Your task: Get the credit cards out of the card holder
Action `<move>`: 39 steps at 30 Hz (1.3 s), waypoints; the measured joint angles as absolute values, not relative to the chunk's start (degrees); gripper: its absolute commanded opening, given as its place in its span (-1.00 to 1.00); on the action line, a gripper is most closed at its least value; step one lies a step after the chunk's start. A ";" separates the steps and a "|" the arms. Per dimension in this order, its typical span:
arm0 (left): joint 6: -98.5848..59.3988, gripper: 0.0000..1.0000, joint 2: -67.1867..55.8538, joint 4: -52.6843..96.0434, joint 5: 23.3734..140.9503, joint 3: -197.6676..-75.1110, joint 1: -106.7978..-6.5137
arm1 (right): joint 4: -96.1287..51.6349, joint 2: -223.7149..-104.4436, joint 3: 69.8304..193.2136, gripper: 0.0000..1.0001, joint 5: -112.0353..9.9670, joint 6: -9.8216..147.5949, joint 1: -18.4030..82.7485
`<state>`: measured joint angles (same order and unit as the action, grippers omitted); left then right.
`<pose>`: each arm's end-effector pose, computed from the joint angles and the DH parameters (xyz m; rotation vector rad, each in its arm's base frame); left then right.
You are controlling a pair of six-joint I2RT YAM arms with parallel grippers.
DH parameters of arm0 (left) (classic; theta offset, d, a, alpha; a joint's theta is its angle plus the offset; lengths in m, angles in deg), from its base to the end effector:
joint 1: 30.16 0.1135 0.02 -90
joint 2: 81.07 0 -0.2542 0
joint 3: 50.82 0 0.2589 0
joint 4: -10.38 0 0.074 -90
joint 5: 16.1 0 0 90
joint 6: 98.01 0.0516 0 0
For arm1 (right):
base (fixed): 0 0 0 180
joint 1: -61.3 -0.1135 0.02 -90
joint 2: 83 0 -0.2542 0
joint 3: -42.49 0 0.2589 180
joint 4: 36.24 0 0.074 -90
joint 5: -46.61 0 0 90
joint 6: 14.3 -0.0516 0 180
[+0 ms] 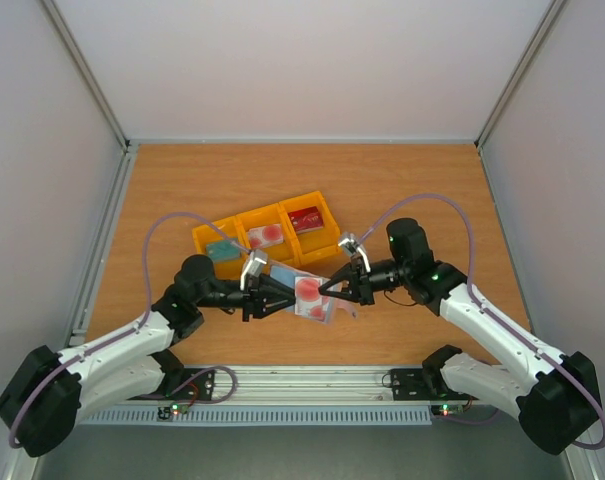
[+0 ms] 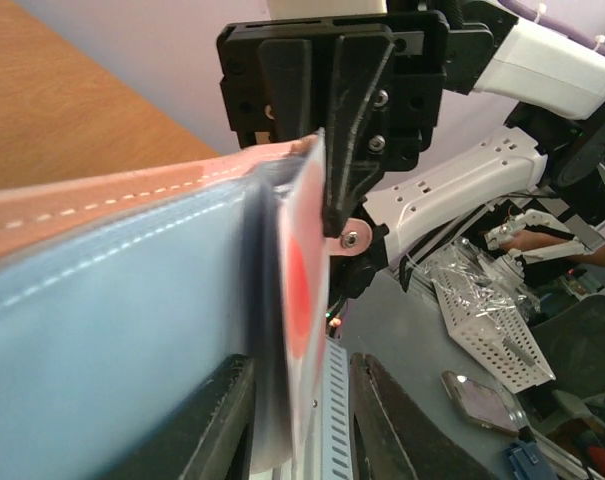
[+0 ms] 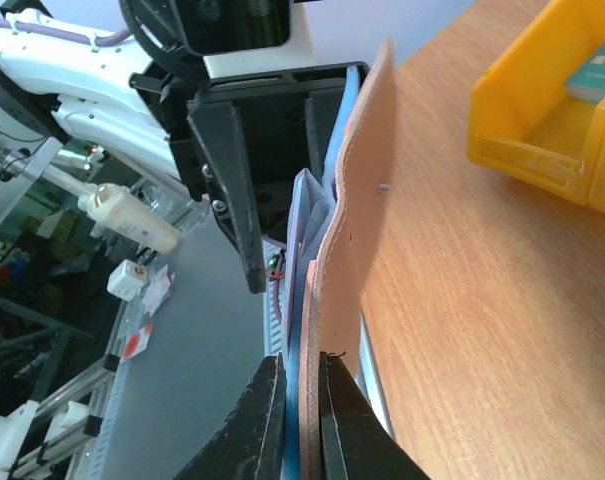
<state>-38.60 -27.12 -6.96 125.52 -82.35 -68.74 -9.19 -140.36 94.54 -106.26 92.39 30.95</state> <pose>0.1431 -0.1659 0.2109 0.8931 1.6892 -1.6033 0.1693 0.1523 0.2514 -1.3672 1.5127 1.2994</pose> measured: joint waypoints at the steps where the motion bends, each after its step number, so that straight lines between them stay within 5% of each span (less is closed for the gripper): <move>1: -39.30 -0.35 -27.05 -6.96 125.52 -82.35 -68.42 | -9.08 -140.36 94.59 -0.92 -106.44 92.43 30.93; 8: -42.38 -0.30 -26.38 -7.33 126.54 -82.35 -67.24 | -8.25 -139.73 95.09 -0.92 -106.37 92.63 31.00; 19: -38.67 -0.98 -25.09 -8.64 127.02 -83.40 -70.03 | -8.17 -139.16 95.11 -0.92 -107.40 92.76 30.97; 39: -39.59 -0.99 -28.78 -7.02 126.85 -83.18 -67.15 | -8.52 -136.95 95.13 -0.72 -105.26 92.96 31.08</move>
